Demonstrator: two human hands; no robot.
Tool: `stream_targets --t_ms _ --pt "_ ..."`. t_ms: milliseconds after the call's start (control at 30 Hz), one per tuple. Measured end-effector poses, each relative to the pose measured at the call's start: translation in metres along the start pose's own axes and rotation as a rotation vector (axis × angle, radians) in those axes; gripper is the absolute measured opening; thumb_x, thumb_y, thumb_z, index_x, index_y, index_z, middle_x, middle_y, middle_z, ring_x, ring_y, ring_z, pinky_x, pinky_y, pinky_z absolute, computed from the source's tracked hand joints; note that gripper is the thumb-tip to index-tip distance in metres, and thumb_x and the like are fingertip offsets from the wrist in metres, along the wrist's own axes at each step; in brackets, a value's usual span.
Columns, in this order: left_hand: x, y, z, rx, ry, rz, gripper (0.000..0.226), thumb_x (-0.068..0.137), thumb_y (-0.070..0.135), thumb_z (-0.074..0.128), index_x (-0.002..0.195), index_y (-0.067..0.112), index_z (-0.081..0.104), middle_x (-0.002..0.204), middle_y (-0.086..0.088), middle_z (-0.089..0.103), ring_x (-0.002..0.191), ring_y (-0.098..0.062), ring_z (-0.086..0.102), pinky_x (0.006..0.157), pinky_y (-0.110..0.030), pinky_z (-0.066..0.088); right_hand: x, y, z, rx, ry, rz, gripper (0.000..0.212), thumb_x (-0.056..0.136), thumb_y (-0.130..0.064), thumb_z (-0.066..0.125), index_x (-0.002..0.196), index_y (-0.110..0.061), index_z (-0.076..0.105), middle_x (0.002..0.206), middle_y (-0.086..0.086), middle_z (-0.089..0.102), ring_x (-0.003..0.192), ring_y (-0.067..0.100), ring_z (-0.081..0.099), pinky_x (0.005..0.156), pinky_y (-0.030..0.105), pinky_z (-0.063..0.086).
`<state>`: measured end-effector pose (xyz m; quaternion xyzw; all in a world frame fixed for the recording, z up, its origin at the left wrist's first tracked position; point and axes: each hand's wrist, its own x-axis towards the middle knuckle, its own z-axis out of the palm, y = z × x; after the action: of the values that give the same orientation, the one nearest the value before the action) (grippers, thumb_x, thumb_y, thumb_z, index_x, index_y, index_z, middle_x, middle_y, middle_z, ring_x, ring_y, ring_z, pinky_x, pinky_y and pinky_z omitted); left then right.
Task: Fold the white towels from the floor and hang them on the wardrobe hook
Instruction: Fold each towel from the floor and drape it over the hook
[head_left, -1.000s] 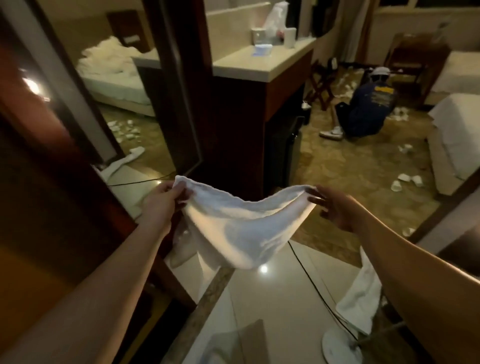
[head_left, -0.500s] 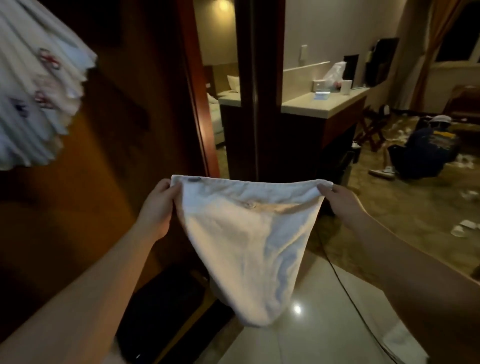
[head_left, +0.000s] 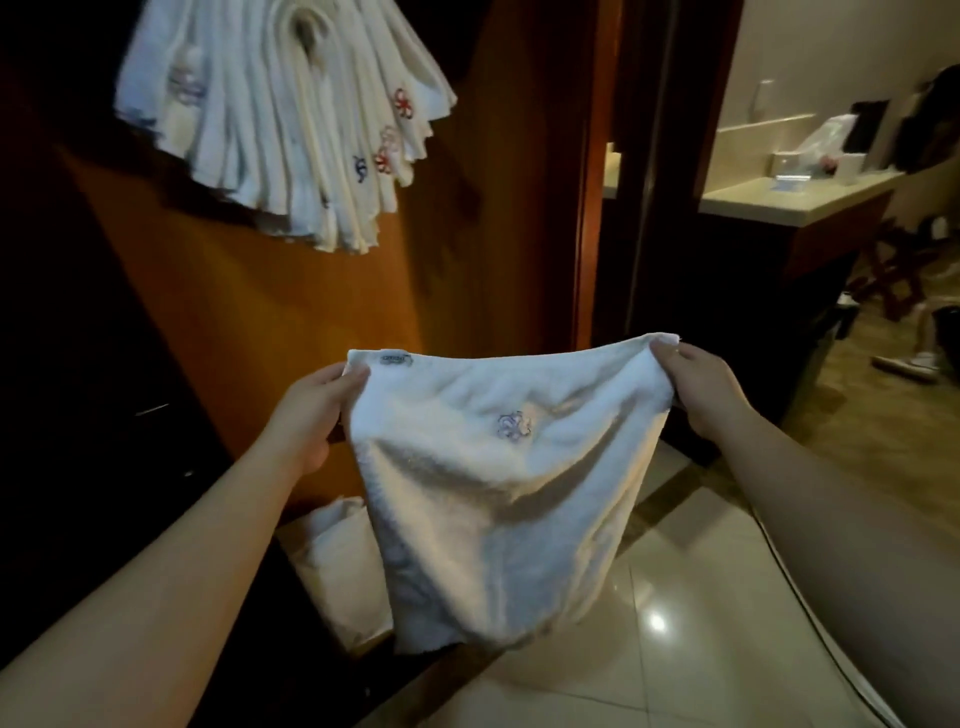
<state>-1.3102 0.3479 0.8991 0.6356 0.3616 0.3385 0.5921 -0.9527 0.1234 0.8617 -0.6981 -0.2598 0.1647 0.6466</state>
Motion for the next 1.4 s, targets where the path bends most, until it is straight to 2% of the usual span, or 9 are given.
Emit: stream_targets --t_ms 167,300,467,667,867,967,1100,1267,1400 --pt "-0.036 0.008 -0.044 -0.16 0.082 -0.005 0.028 0.093 0.031 0.067 0.113 0.012 0.071 0.107 -0.012 0.076 0.095 -0.026 0.074 0.078 -0.035 0.057 -0.029 -0.026 0.041 0.128 -0.075 0.032 0.031 0.084 -0.056 0.073 0.093 -0.027 0.08 0.094 0.001 0.079 0.087 0.02 0.077 0.076 0.039 0.06" --pt "-0.061 0.009 -0.061 -0.386 0.229 -0.078 0.02 0.096 0.03 0.063 0.102 0.014 0.073 0.095 -0.008 0.078 0.083 -0.022 0.076 0.065 -0.033 0.059 -0.046 -0.049 0.066 0.307 -0.204 0.24 0.034 0.089 -0.041 0.076 0.105 -0.011 0.074 0.1 0.009 0.079 0.089 0.025 0.077 0.068 0.036 0.06" --pt "-0.083 0.011 -0.067 -0.464 0.262 -0.029 0.024 0.101 0.028 0.056 0.107 0.009 0.069 0.093 -0.006 0.079 0.085 -0.017 0.076 0.068 -0.031 0.057 -0.074 -0.059 0.076 0.495 -0.417 0.536 0.041 0.096 -0.035 0.066 0.129 -0.012 0.067 0.124 0.011 0.072 0.114 0.028 0.07 0.1 0.046 0.052" --pt "-0.125 0.006 -0.039 -0.627 0.353 -0.073 0.022 0.101 0.028 0.058 0.107 0.01 0.07 0.094 -0.008 0.079 0.083 -0.02 0.077 0.058 -0.029 0.059 -0.137 -0.059 0.104 0.766 -0.379 0.665 0.037 0.099 -0.037 0.059 0.117 -0.005 0.068 0.108 0.019 0.076 0.087 0.038 0.076 0.078 0.05 0.051" --pt "-0.158 0.001 0.015 -0.611 0.305 0.004 0.027 0.101 0.027 0.057 0.114 0.01 0.073 0.107 -0.017 0.075 0.097 -0.029 0.074 0.08 -0.04 0.059 -0.212 -0.065 0.15 0.803 -0.367 0.479 0.044 0.101 -0.039 0.058 0.126 -0.004 0.065 0.117 0.016 0.074 0.106 0.033 0.073 0.097 0.049 0.053" --pt "-0.173 0.0 0.036 -0.457 0.219 0.001 0.022 0.1 0.039 0.058 0.101 0.031 0.078 0.101 -0.004 0.078 0.095 -0.023 0.076 0.083 -0.043 0.059 -0.242 -0.074 0.166 0.447 -0.38 0.273 0.037 0.102 -0.046 0.054 0.118 -0.017 0.07 0.108 0.005 0.077 0.103 0.023 0.073 0.095 0.044 0.056" --pt "-0.19 0.001 0.048 -0.24 0.16 0.157 0.023 0.098 0.049 0.054 0.088 0.052 0.075 0.094 0.016 0.076 0.088 -0.002 0.073 0.067 -0.018 0.058 -0.264 -0.081 0.176 0.095 -0.309 -0.015 0.038 0.103 -0.048 0.047 0.107 -0.021 0.074 0.094 0.001 0.076 0.09 0.017 0.072 0.077 0.031 0.057" --pt "-0.198 0.003 0.048 -0.127 0.134 0.256 0.023 0.098 0.044 0.055 0.088 0.043 0.075 0.092 0.017 0.076 0.087 0.001 0.072 0.066 -0.013 0.055 -0.263 -0.08 0.172 0.171 -0.302 -0.052 0.033 0.104 -0.047 0.047 0.102 -0.029 0.075 0.095 -0.005 0.077 0.09 0.011 0.074 0.079 0.03 0.06" --pt "-0.203 0.006 0.051 -0.126 0.133 0.306 0.027 0.1 0.04 0.054 0.087 0.05 0.075 0.093 0.016 0.076 0.089 -0.001 0.073 0.068 -0.015 0.056 -0.262 -0.082 0.169 0.261 -0.269 -0.049 0.032 0.103 -0.047 0.047 0.102 -0.03 0.074 0.099 -0.004 0.078 0.094 0.012 0.074 0.086 0.039 0.061"
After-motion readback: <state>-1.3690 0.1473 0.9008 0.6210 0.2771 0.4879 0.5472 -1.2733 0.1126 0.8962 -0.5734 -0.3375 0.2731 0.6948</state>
